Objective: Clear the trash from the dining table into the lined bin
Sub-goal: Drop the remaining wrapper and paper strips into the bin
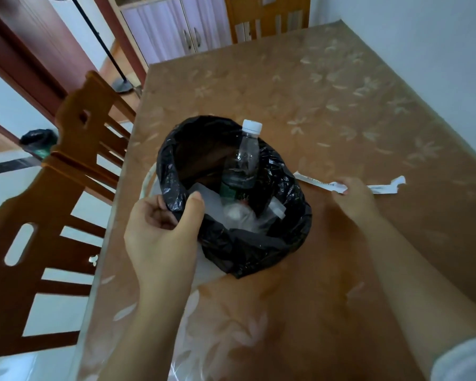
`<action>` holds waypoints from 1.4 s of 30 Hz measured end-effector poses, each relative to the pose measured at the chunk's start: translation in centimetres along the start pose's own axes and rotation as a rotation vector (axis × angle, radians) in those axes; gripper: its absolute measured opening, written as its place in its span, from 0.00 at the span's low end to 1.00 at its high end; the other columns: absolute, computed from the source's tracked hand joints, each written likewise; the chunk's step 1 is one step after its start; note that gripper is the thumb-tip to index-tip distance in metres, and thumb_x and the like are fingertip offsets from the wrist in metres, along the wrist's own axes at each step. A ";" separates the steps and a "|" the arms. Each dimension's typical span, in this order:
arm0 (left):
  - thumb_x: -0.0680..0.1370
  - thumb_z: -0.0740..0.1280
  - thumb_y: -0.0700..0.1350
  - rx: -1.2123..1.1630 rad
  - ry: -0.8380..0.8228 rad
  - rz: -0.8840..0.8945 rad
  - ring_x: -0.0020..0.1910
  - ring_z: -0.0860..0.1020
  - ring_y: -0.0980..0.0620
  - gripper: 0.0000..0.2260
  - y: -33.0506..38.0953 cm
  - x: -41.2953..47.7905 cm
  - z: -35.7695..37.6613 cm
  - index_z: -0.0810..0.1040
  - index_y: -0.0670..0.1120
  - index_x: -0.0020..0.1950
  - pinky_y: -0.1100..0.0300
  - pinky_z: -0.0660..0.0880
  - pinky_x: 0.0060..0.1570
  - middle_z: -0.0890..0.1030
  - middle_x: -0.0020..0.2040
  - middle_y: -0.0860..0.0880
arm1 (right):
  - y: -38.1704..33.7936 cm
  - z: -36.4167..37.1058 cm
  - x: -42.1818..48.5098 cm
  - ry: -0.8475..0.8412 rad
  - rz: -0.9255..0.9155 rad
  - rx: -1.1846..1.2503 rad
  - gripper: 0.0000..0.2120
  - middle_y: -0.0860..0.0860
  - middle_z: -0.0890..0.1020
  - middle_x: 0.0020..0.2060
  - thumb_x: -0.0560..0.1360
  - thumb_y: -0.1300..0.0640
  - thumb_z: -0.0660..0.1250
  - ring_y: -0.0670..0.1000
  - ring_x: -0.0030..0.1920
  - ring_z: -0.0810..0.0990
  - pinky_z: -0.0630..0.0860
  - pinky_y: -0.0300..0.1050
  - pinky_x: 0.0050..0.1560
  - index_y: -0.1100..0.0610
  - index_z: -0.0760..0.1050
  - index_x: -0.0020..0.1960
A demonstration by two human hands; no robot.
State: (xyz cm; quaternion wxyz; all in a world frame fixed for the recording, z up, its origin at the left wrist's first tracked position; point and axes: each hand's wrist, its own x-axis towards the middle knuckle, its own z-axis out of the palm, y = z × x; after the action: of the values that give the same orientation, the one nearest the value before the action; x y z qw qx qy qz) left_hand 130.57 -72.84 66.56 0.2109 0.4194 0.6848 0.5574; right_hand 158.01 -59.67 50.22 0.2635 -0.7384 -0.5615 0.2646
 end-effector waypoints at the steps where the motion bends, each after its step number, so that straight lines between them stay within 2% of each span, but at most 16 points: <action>1: 0.66 0.68 0.57 0.003 0.000 0.008 0.38 0.77 0.44 0.11 -0.1 0.2 0.0 0.74 0.52 0.40 0.55 0.77 0.38 0.78 0.41 0.38 | 0.2 0.1 0.4 -0.031 0.005 -0.038 0.10 0.57 0.77 0.47 0.72 0.63 0.61 0.60 0.50 0.75 0.71 0.54 0.50 0.57 0.77 0.52; 3: 0.67 0.69 0.56 -0.001 0.003 0.020 0.38 0.77 0.44 0.10 -0.4 0.4 -0.1 0.74 0.51 0.41 0.58 0.77 0.36 0.78 0.41 0.38 | 0.6 0.3 1.0 -0.084 0.003 -0.114 0.07 0.56 0.76 0.41 0.73 0.63 0.61 0.61 0.47 0.74 0.70 0.53 0.46 0.56 0.77 0.46; 6: 0.67 0.69 0.56 -0.031 0.003 0.017 0.35 0.76 0.49 0.10 -0.7 0.6 -0.2 0.74 0.52 0.40 0.63 0.76 0.33 0.77 0.37 0.41 | 0.9 0.4 1.0 -0.011 -0.013 -0.217 0.12 0.63 0.76 0.51 0.73 0.62 0.64 0.64 0.54 0.73 0.71 0.57 0.49 0.62 0.75 0.56; 9: 0.66 0.69 0.56 -0.030 0.005 0.008 0.34 0.75 0.51 0.09 -0.9 0.7 -0.4 0.73 0.53 0.39 0.63 0.76 0.33 0.76 0.35 0.45 | 0.9 0.5 0.3 0.000 -0.004 -0.284 0.11 0.63 0.73 0.53 0.73 0.61 0.65 0.63 0.56 0.71 0.70 0.57 0.51 0.61 0.75 0.55; 11: 0.68 0.70 0.54 -0.030 0.008 0.010 0.36 0.76 0.49 0.08 -1.1 0.7 -0.7 0.73 0.53 0.40 0.64 0.76 0.33 0.76 0.37 0.42 | 0.8 0.5 -0.3 0.002 -0.015 -0.303 0.10 0.63 0.73 0.52 0.72 0.61 0.65 0.63 0.55 0.71 0.70 0.57 0.49 0.62 0.76 0.52; 15: 0.70 0.70 0.50 -0.054 0.011 -0.001 0.35 0.75 0.50 0.06 -1.3 0.4 -1.3 0.73 0.54 0.38 0.64 0.75 0.33 0.74 0.34 0.48 | 0.8 0.4 -1.8 -0.015 -0.042 -0.329 0.08 0.63 0.75 0.47 0.73 0.61 0.64 0.64 0.52 0.73 0.70 0.54 0.45 0.63 0.77 0.50; 19: 0.70 0.70 0.49 -0.058 0.013 -0.020 0.33 0.73 0.50 0.06 -1.1 -0.3 -2.6 0.73 0.53 0.38 0.66 0.74 0.30 0.73 0.32 0.49 | 0.1 -0.2 -3.5 -0.026 -0.032 -0.264 0.07 0.61 0.74 0.39 0.72 0.62 0.63 0.65 0.46 0.75 0.67 0.52 0.40 0.65 0.76 0.46; 22: 0.70 0.70 0.50 -0.080 0.008 -0.046 0.33 0.72 0.50 0.06 -1.0 -0.9 -3.8 0.73 0.52 0.38 0.64 0.74 0.31 0.72 0.32 0.49 | -1.1 -0.9 -5.5 0.044 -0.055 -0.173 0.07 0.61 0.79 0.44 0.73 0.58 0.65 0.62 0.45 0.76 0.70 0.53 0.43 0.62 0.76 0.48; 27: 0.70 0.70 0.48 -0.088 0.008 -0.075 0.34 0.73 0.49 0.07 -1.2 -2.1 -6.2 0.72 0.51 0.38 0.57 0.75 0.33 0.73 0.33 0.46 | -3.8 -2.1 -9.4 0.059 -0.056 -0.111 0.08 0.57 0.81 0.44 0.73 0.55 0.65 0.58 0.43 0.77 0.72 0.50 0.41 0.58 0.76 0.48; 30: 0.70 0.70 0.47 -0.112 -0.001 -0.080 0.31 0.72 0.52 0.07 -1.4 -2.8 -7.8 0.73 0.50 0.38 0.61 0.74 0.30 0.72 0.32 0.48 | -5.0 -2.3 -12.4 0.074 -0.061 -0.095 0.07 0.57 0.80 0.40 0.73 0.54 0.65 0.58 0.40 0.75 0.69 0.47 0.35 0.59 0.75 0.45; 33: 0.70 0.70 0.47 -0.148 -0.002 -0.094 0.29 0.71 0.56 0.07 -1.8 -3.5 -9.9 0.72 0.50 0.37 0.67 0.73 0.27 0.71 0.30 0.51 | -6.2 -2.4 -15.8 0.089 -0.040 -0.015 0.06 0.54 0.80 0.39 0.72 0.53 0.66 0.56 0.39 0.77 0.72 0.49 0.36 0.55 0.76 0.44; 36: 0.70 0.70 0.48 -0.149 -0.010 -0.110 0.28 0.70 0.58 0.08 -2.3 -4.5 -12.2 0.72 0.48 0.37 0.65 0.72 0.29 0.70 0.30 0.51 | -7.7 -2.7 -19.4 0.121 -0.045 0.071 0.02 0.48 0.80 0.38 0.71 0.53 0.67 0.50 0.39 0.77 0.72 0.47 0.38 0.50 0.76 0.44; 39: 0.70 0.70 0.47 -0.156 -0.028 -0.117 0.27 0.69 0.60 0.09 -2.7 -5.4 -14.4 0.71 0.47 0.37 0.64 0.71 0.29 0.69 0.30 0.51 | -9.9 -3.1 -22.9 0.149 -0.103 0.091 0.02 0.40 0.78 0.34 0.71 0.52 0.67 0.40 0.38 0.76 0.69 0.39 0.34 0.46 0.76 0.44; 42: 0.70 0.71 0.47 -0.140 -0.034 -0.115 0.25 0.66 0.60 0.11 -2.8 -6.2 -16.7 0.70 0.46 0.36 0.61 0.68 0.29 0.67 0.28 0.52 | -12.5 -3.9 -26.1 0.171 -0.158 0.108 0.05 0.40 0.78 0.33 0.70 0.52 0.68 0.39 0.37 0.75 0.67 0.37 0.33 0.43 0.74 0.38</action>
State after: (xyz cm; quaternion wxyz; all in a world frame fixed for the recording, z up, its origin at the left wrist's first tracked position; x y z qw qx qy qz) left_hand 120.45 -87.69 67.65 0.2827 0.3730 0.6633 0.5840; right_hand 146.03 -82.44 64.07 0.3696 -0.6965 -0.5784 0.2089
